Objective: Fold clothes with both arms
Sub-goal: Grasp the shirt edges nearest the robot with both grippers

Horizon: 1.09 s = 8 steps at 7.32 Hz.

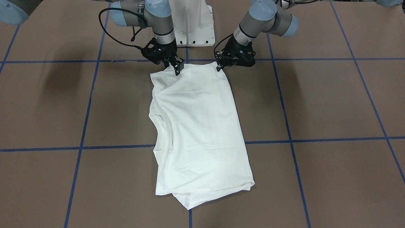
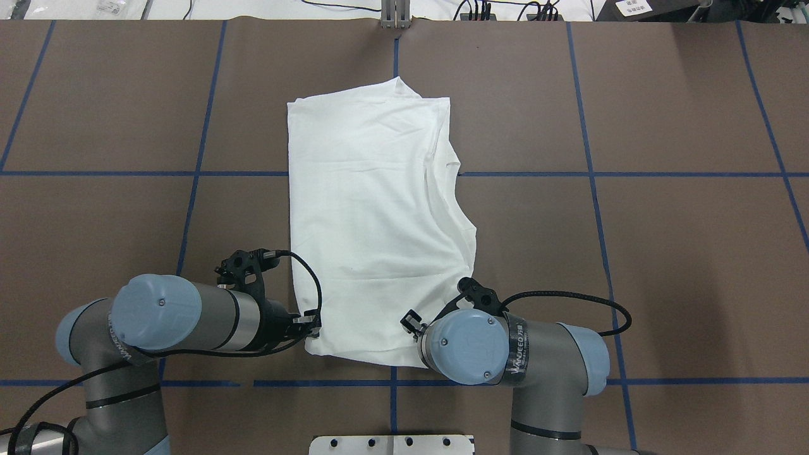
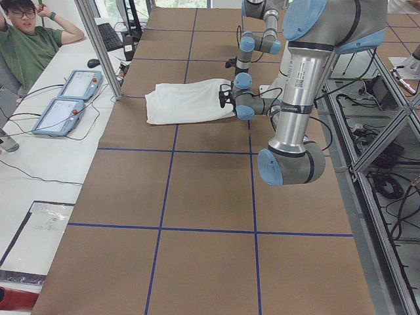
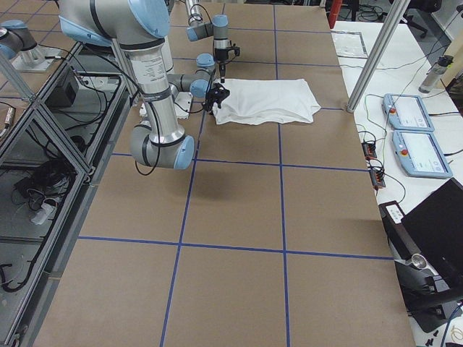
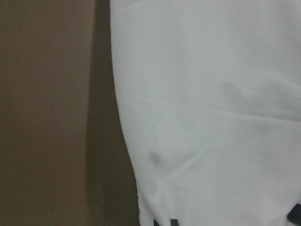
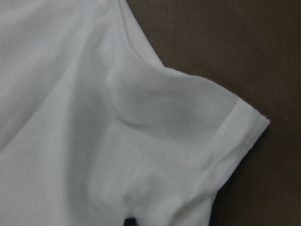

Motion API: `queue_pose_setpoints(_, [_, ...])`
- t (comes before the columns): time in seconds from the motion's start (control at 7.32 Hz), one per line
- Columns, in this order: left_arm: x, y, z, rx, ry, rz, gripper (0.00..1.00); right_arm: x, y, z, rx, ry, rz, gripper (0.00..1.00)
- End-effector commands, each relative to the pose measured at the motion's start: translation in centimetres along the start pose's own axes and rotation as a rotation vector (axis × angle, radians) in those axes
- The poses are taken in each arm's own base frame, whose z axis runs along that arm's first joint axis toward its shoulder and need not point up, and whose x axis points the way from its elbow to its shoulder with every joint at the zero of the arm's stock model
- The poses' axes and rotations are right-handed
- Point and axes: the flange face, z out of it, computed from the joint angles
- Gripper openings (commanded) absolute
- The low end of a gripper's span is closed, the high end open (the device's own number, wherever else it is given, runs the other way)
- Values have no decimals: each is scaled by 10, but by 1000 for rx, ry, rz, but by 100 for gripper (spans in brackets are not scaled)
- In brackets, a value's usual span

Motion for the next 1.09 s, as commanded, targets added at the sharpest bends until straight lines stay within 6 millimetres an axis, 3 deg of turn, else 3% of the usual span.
queue_pose_setpoints(0.0, [0, 0, -1, 0, 1, 0, 0, 0, 0, -2, -1, -1, 0, 0])
queue_pose_setpoints(0.27, [1, 0, -1, 0, 4, 2, 0, -4, -3, -16, -10, -14, -3, 0])
queue_pose_setpoints(0.68, [2, 1, -1, -2, 4, 4, 0, -3, -3, -17, -11, -15, -3, 0])
queue_pose_setpoints(0.82, [7, 4, -12, -10, 24, 15, 0, -3, -2, -29, -14, -11, -4, 0])
queue_pose_setpoints(0.96, [15, 14, -31, -78, 52, 26, 0, 1, 0, -59, -16, 10, -5, 0])
